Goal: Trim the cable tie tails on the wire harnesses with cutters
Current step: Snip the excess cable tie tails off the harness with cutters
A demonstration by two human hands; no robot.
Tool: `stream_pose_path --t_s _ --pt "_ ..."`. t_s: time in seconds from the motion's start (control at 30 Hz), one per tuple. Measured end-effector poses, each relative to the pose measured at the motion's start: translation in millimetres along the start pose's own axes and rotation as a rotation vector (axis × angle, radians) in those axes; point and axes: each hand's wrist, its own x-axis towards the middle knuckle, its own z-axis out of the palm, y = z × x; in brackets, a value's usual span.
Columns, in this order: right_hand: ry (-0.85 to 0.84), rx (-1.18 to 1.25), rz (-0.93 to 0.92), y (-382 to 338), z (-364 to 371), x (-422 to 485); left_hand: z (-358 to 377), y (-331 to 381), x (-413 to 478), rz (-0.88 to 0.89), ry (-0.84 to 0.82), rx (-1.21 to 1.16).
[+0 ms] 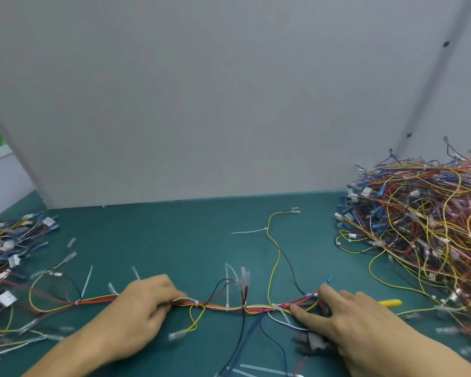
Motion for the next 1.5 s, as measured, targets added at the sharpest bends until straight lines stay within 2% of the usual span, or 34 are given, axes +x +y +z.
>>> stream_pose_path --t_s 0.03,0.07,0.13,0.2,0.23,0.27,0.3,0.33,0.43,0.47,0.53,0.57,0.6,0.67,0.73,0.8,0.93,1.07,1.17,1.23,1.3,1.5 --pt "0.043 -0.023 -0.021 0 -1 1 -3 0 5 -0.038 0.019 -0.023" --pt "-0.021 -0.048 -0.010 -1 -6 -1 -8 4 14 -0.086 0.038 -0.042" --pt "0.008 -0.107 -0.055 -2 -10 -1 -18 22 38 -0.129 0.106 -0.159" --pt "-0.072 -0.103 -0.060 -7 -15 0 -26 50 59 -0.083 0.089 -0.295" --pt "-0.115 -0.051 -0.060 -9 -18 2 -27 64 66 -0.035 0.049 -0.321" --pt "-0.090 0.023 -0.014 -10 -16 2 -26 76 70 0.012 0.001 -0.332" --pt "-0.078 0.006 0.002 -6 -10 1 -24 85 69 0.057 -0.040 -0.343" --pt "-0.148 -0.013 0.014 -4 -9 1 -24 91 65 0.095 -0.070 -0.363" --pt "-0.164 0.004 0.036 -5 -8 2 -18 96 37 0.324 -0.070 -0.197" --pt "-0.156 0.026 0.042 -6 -7 1 -12 95 25 0.387 -0.122 -0.129" --pt "-0.167 0.014 0.049 -6 -5 1 2 91 2 0.365 -0.322 -0.174" --pt "-0.163 0.016 0.049 -6 -5 0 15 89 -8 0.330 -0.310 -0.107" --pt "-0.160 0.033 0.052 -7 -6 -1 21 89 -15 0.277 -0.219 0.009" --pt "-0.155 0.055 0.050 -6 -6 -2 21 85 -15 0.337 -0.146 0.243" --pt "-0.160 0.099 0.062 -5 -7 -3 24 83 -9 0.446 -0.204 0.182" --pt "-0.183 0.193 0.073 -2 -9 -4 16 87 -2 0.473 -0.205 0.103" --pt "-0.160 0.427 0.075 11 -30 -10 4 92 8 0.342 -0.168 -0.052" --pt "0.049 0.607 0.125 29 -57 -22 -5 98 23 0.345 -0.060 -0.029" --pt "0.337 1.088 0.202 28 -57 -23 -13 104 37 0.350 0.040 0.008" --pt "0.439 1.470 0.247 17 -47 -19 -18 107 51 0.371 0.079 0.033" --pt "0.457 1.716 0.312 3 -34 -16 -20 109 68 0.340 0.021 0.031" --pt "0.478 1.659 0.510 -21 -18 -9 -4 93 112 0.069 -0.485 -0.131"
